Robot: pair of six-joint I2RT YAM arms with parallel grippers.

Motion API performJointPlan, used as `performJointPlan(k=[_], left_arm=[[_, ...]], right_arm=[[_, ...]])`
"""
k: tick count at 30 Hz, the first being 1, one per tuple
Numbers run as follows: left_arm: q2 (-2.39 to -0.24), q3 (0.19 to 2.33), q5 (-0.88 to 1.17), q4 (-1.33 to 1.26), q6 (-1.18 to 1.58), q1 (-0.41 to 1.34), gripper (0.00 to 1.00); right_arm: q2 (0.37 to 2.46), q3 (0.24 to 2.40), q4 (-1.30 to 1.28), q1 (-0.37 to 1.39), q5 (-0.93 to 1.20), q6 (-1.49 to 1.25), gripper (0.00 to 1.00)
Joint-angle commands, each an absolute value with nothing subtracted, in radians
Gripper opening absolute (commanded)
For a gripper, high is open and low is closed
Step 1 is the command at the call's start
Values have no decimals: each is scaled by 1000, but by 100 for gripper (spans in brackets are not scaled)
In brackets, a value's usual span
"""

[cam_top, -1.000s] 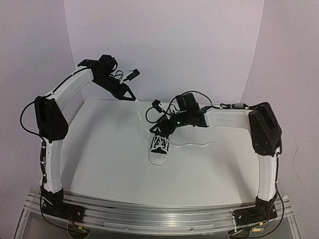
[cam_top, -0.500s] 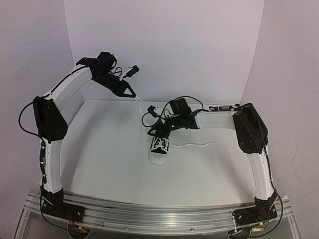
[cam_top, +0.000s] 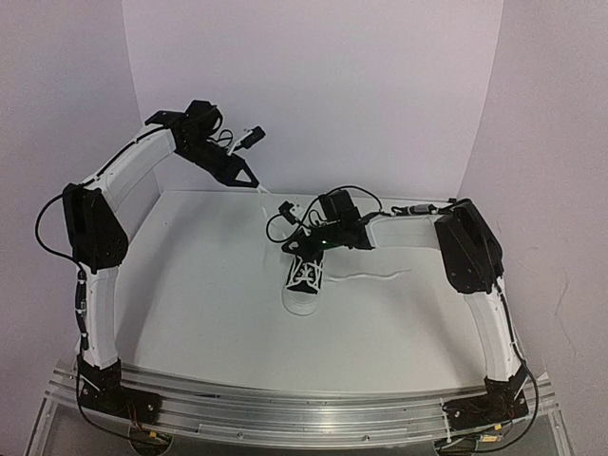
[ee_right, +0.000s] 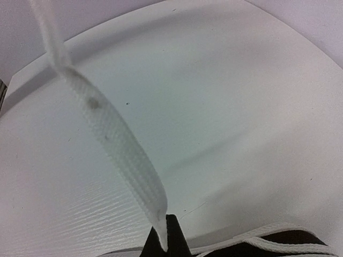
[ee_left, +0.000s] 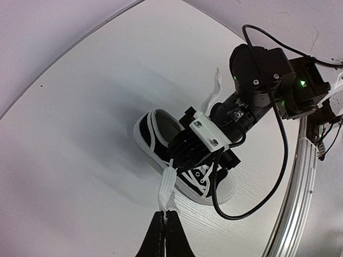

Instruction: Tie the shoes

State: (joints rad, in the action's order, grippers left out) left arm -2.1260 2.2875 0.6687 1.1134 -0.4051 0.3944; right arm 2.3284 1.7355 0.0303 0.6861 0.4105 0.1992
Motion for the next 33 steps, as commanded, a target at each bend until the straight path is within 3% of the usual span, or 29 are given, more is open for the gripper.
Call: performJointPlan(k=[1,5,7,9,11,15,17,22,28,33], left_arm=[[-2022,2060,589,1068,-529,370,4],[-1977,1747,620,996,-752,376,65],[-1955,1650,658,961,-870,375,80],[-1940,1591,701,946,-991,369,85],[-1935,1568,735,929,-1115,361,87],[-1966,1589,844,755,-1116,360,79],[-1990,1610,945,604,-1002,364,65],[-2070,1567,1065,259,-732,412,44],[-2139,1506,1111,-50,-454,447,42],[-2201,1549,1116,-50,-343,452,36]], right_arm=[[2244,1667,104,689,385,168,0],[2203,1618,134,689,408,173,0],[2196,1605,150,687,424,171,0],[2194,1599,163,683,445,160,0],[2193,1598,172,679,457,155,0],[2183,1586,188,675,455,160,0],[2175,1573,212,672,451,163,0],[2172,1573,262,655,478,114,0],[2164,1552,270,655,461,103,0],[2158,1542,279,655,460,98,0]])
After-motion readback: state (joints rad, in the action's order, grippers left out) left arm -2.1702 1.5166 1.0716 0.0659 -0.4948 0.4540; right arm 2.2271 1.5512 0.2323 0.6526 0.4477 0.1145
